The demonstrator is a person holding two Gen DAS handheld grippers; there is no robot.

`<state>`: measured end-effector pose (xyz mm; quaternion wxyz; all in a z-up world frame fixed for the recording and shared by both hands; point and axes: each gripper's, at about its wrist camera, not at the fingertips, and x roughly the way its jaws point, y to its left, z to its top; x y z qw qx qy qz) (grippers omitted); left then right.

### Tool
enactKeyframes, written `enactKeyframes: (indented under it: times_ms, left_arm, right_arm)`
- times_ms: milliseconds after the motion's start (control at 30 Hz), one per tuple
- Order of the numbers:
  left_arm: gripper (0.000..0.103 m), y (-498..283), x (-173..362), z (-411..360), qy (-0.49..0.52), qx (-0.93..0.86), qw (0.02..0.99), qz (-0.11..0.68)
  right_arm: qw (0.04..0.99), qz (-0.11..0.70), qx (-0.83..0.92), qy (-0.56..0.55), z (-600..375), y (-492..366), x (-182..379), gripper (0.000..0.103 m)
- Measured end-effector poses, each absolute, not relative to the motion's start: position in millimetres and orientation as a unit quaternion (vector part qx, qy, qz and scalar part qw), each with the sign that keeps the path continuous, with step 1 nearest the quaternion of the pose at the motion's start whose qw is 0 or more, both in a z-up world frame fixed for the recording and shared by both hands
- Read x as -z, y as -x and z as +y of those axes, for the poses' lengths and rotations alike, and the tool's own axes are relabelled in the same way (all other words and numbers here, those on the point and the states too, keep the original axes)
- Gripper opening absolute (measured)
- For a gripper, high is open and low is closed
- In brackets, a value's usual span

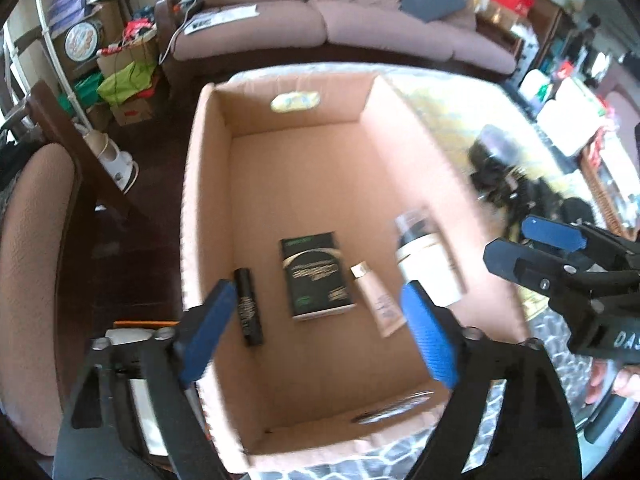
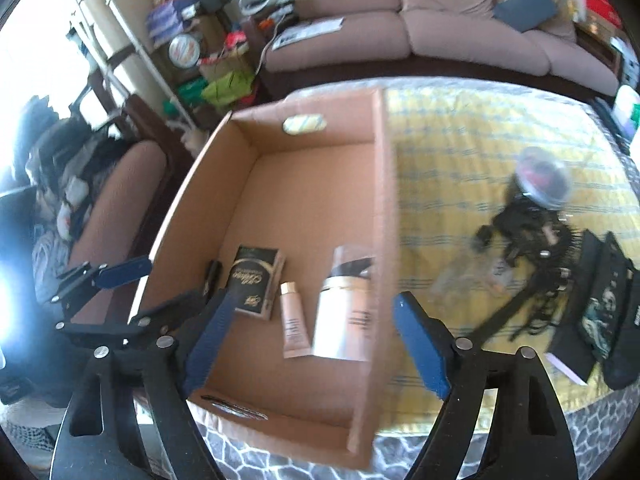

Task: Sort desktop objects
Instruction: 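Return both tools from the box to the table pile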

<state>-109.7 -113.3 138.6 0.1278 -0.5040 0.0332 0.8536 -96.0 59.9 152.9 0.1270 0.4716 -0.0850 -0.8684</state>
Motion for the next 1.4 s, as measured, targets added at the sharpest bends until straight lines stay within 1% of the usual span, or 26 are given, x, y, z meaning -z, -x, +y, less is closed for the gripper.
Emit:
enactKeyframes:
  times_ms: [33, 100, 367, 600, 800, 867, 967, 1067, 1167, 1233, 1300, 1333, 1400]
  left_arm:
    - [0.093, 107.3, -144.0, -107.0, 0.498, -0.856, 0.135, 0.032]
    - [0.095, 103.7, -150.5, -94.1, 0.491, -0.858, 0.144, 0.033]
    - [0.096, 91.9, -161.8, -17.2, 0.475, -0.855, 0.2, 0.063]
    - [0.096, 94.4, -148.8, 48.1, 0.477, -0.843, 0.225, 0.103]
    - [0.095, 103.4, -136.4, 97.1, 0.475, -0.835, 0.241, 0.136]
    - [0.095, 110.2, -131.1, 113.5, 0.476, -0.833, 0.243, 0.145]
    - [0.093, 118.1, -121.0, 134.7, 0.474, -0.829, 0.243, 0.168]
    - [0.091, 122.8, -107.4, 158.9, 0.472, -0.823, 0.246, 0.196]
    - [0.086, 127.1, -92.6, 177.9, 0.474, -0.818, 0.246, 0.214]
    - [0.077, 129.3, -81.7, 189.2, 0.473, -0.815, 0.242, 0.232]
    - [0.071, 131.9, -69.4, 200.6, 0.472, -0.812, 0.236, 0.25]
    - [0.07, 132.8, -64.7, 203.9, 0.473, -0.81, 0.235, 0.254]
    - [0.07, 135.4, -54.0, 209.4, 0.479, -0.805, 0.238, 0.255]
  right_arm:
    - [0.122, -0.088, 0.87, -0.469, 65.3, 94.5, -155.7, 0.087]
    - [0.111, -0.096, 0.875, -0.462, 83.3, 88.6, -161.3, 0.088]
    - [0.052, -0.136, 0.883, -0.446, 176.3, 64.4, -166.4, 0.088]
    - [0.019, -0.151, 0.88, -0.45, 241.1, 54.3, -149.4, 0.088]
    - [0.006, -0.172, 0.875, -0.451, 276.0, 54.6, -127.7, 0.084]
    - [0.006, -0.175, 0.876, -0.45, 284.1, 56.0, -121.6, 0.081]
    - [0.003, -0.17, 0.878, -0.447, 293.5, 59.1, -114.3, 0.073]
    - [-0.001, -0.176, 0.881, -0.44, 302.9, 61.1, -110.5, 0.069]
    - [-0.005, -0.185, 0.882, -0.433, 313.1, 61.8, -107.3, 0.068]
    - [-0.007, -0.184, 0.883, -0.431, 318.8, 61.2, -105.9, 0.068]
    - [-0.008, -0.181, 0.884, -0.43, 321.5, 60.6, -106.0, 0.068]
    - [-0.008, -0.179, 0.885, -0.429, 322.2, 59.7, -106.3, 0.068]
    - [-0.003, -0.179, 0.886, -0.428, 323.6, 58.3, -106.4, 0.068]
